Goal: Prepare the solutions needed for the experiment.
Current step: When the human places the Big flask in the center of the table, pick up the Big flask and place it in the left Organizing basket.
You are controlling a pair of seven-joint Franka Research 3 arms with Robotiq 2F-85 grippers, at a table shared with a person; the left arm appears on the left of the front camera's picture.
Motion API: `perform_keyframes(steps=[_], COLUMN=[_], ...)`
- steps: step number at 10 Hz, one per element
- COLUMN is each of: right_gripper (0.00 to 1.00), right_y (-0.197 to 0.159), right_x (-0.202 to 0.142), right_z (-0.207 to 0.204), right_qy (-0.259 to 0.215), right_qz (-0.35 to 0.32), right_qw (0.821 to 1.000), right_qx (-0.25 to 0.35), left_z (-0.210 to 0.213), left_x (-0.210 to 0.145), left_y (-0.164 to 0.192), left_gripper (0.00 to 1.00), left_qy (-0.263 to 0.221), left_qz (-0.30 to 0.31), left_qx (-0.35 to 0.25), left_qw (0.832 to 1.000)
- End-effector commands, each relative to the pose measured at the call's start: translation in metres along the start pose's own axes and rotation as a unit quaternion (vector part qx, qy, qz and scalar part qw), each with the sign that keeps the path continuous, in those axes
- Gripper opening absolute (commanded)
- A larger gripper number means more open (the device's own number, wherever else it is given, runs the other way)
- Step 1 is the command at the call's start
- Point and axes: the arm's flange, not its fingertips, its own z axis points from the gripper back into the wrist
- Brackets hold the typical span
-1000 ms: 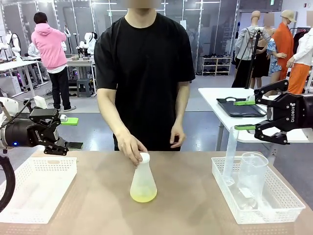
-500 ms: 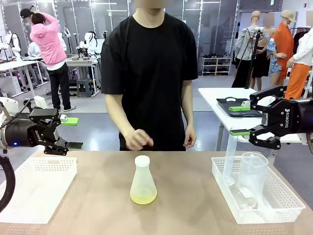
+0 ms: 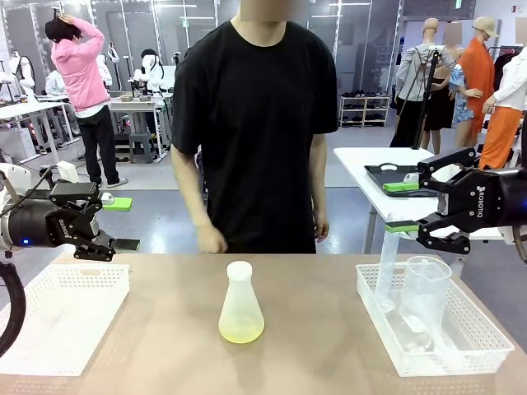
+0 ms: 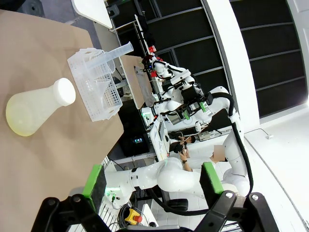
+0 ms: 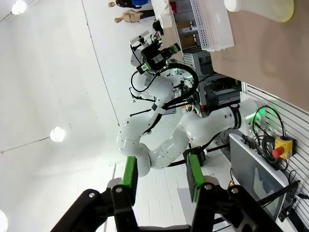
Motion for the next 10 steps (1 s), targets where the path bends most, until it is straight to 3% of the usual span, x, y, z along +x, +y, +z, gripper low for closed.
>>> perform_keyframes(steps=[1, 5, 7, 8, 9, 10], right_gripper=[0.53, 0.53, 0.53, 0.53, 0.53, 0.53], right_y=[0.001, 0.001, 0.001, 0.001, 0.001, 0.001], right_x=[0.001, 0.001, 0.001, 0.001, 0.001, 0.001], right_z=[0.001, 0.001, 0.001, 0.001, 0.001, 0.001], right_qy=[-0.003, -0.003, -0.003, -0.003, -0.003, -0.003], right_qz=[-0.006, -0.006, -0.006, -0.006, -0.006, -0.006], right_qw=[1.0, 1.0, 1.0, 1.0, 1.0, 1.0], right_qx=[0.004, 0.004, 0.004, 0.004, 0.004, 0.004], left_z=[0.0, 0.0, -0.016, -0.018, -0.021, -0.023], left_x=[0.0, 0.0, 0.009, 0.017, 0.023, 0.031], left_y=[-0.002, 0.0, -0.001, 0.002, 0.004, 0.012], left_gripper=[1.0, 1.0, 1.0, 1.0, 1.0, 1.0], left_qy=[0.002, 0.0, 0.052, 0.055, 0.07, 0.071], left_qz=[0.002, 0.0, 0.019, 0.013, -0.011, -0.067], left_qx=[-0.005, 0.0, -0.038, -0.031, -0.028, 0.015], left_qw=[1.0, 1.0, 0.998, 0.998, 0.997, 0.995])
